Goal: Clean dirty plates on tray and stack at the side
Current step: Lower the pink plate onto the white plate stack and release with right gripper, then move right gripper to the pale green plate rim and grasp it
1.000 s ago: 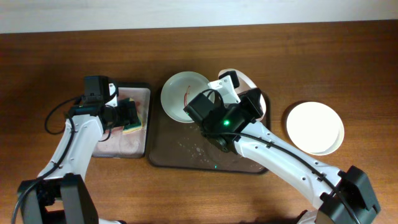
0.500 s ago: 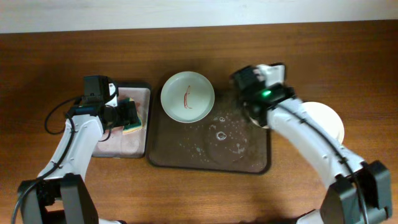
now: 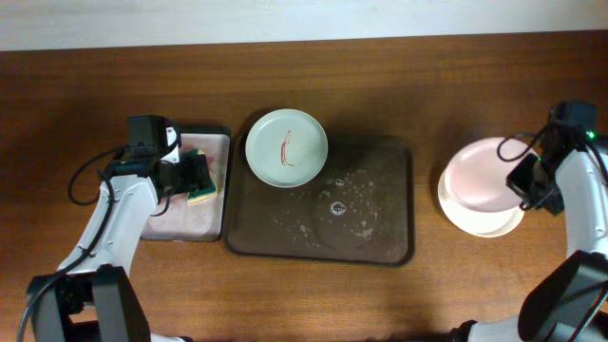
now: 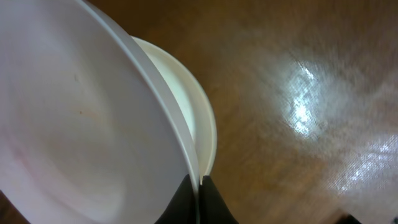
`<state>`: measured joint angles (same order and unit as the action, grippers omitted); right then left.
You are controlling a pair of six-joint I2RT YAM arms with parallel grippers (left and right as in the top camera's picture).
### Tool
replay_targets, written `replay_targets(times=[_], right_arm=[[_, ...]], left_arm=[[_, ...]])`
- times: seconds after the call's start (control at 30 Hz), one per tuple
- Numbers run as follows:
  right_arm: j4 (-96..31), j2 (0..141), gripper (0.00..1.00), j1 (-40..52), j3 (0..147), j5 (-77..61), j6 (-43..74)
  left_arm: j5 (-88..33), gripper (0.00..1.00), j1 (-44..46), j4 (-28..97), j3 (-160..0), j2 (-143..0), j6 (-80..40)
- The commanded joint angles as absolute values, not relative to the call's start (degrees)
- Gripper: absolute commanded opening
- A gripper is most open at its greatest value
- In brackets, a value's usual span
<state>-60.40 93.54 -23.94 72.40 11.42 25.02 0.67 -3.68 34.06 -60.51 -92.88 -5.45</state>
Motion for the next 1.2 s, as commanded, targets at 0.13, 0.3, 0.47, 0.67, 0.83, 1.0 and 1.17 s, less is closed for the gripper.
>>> replay_targets(times=[0.13, 0.3, 0.47, 0.67, 0.83, 1.0, 1.17], right_arm=[[-56.75, 92.42, 0.36, -25.82, 69.49, -0.93, 22.06], [-56.16, 92.42, 0.41, -24.58, 69.43, -14.26, 14.37], [-56.49, 92.42, 0.42, -20.29, 69.43, -14.81, 12.53], [-56.05, 92.42, 0.43, -13.61, 69.43, -14.59, 10.66], [-55.44, 92.42, 0.44, -9.63, 69.43, -14.59, 10.70], [-55.51, 92.42, 0.44, -6.74, 69.43, -14.59, 10.72], [-55.44, 92.42, 0.44, -4.91, 69.43, -14.61, 10.72]], left_arm=[[0.25, 0.97, -3.81, 34.09, -60.03, -92.90, -5.80], [1.63, 0.97, -3.81, 31.20, -60.03, -92.90, -5.82], [1.76, 0.97, -3.81, 26.44, -60.03, -93.73, -6.26], [1.76, 0.96, -3.81, 21.15, -60.03, -99.35, -7.31], [1.76, 0.95, -3.81, 17.98, -60.03, -103.66, -8.21], [1.23, 0.79, -3.75, 14.57, -60.03, -106.32, -8.32], [-1.74, 0.12, -3.75, 13.23, -60.05, -106.85, -8.29]])
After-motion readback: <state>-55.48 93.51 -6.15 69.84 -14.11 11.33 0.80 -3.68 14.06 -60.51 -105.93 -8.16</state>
